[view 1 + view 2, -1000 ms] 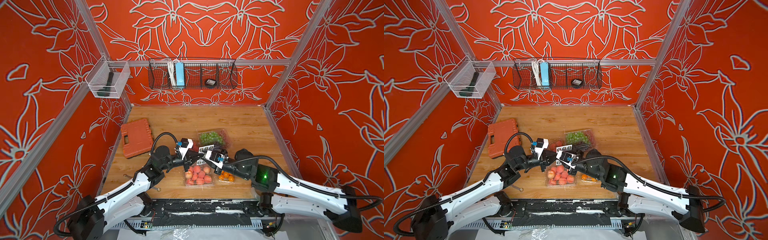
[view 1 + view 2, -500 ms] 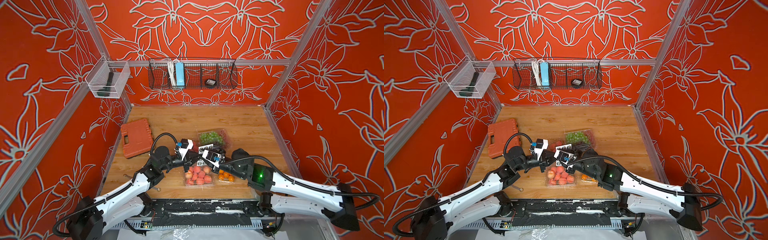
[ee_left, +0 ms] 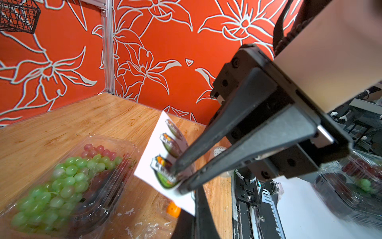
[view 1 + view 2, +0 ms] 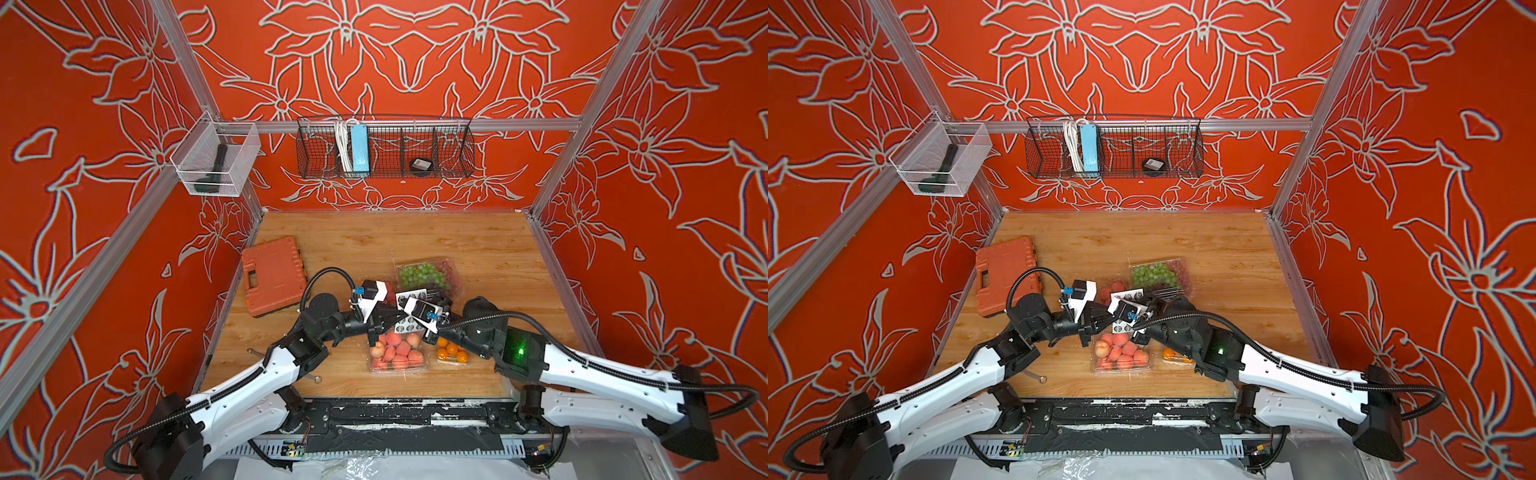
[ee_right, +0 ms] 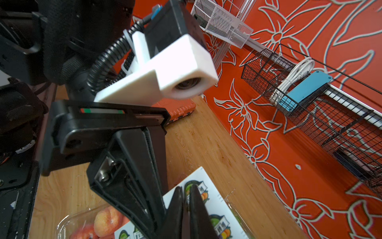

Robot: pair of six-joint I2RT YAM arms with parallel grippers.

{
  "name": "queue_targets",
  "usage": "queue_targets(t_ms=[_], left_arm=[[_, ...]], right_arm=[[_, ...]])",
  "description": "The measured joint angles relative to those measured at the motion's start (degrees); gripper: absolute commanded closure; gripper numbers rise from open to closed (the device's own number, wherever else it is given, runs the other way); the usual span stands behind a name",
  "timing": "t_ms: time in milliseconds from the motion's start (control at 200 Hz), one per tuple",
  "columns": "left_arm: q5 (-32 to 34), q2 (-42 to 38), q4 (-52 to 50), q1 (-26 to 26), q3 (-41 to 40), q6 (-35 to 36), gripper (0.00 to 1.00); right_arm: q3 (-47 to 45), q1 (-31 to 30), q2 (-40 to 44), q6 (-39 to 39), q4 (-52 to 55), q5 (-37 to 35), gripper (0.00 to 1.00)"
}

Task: Label fruit boxes
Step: Tear off the label from the label sticker.

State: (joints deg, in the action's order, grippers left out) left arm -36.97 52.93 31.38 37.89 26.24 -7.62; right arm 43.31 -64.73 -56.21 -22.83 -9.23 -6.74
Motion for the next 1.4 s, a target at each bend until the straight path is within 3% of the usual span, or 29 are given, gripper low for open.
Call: queue_targets(t_ms=[45,886,1401], left_arm=[[0.00,-0.04,0.00,0.00,0.00,0.07,1.00],[0.50,0.68,0.00,0.07,-0.07,0.15,1.00],[4.46,2.86,-0.09,-0.04,-0.07,-0.28,1.00]], right_arm=[[0.02,0.00,-0.04,0.11,0.02,0.00,1.00],[-0.46,0.00,2.58,-0.13,-0.96,-3.41,1.00],[-2.34,0.00,6.19,-0.09,-0.92,-3.61,1.00]])
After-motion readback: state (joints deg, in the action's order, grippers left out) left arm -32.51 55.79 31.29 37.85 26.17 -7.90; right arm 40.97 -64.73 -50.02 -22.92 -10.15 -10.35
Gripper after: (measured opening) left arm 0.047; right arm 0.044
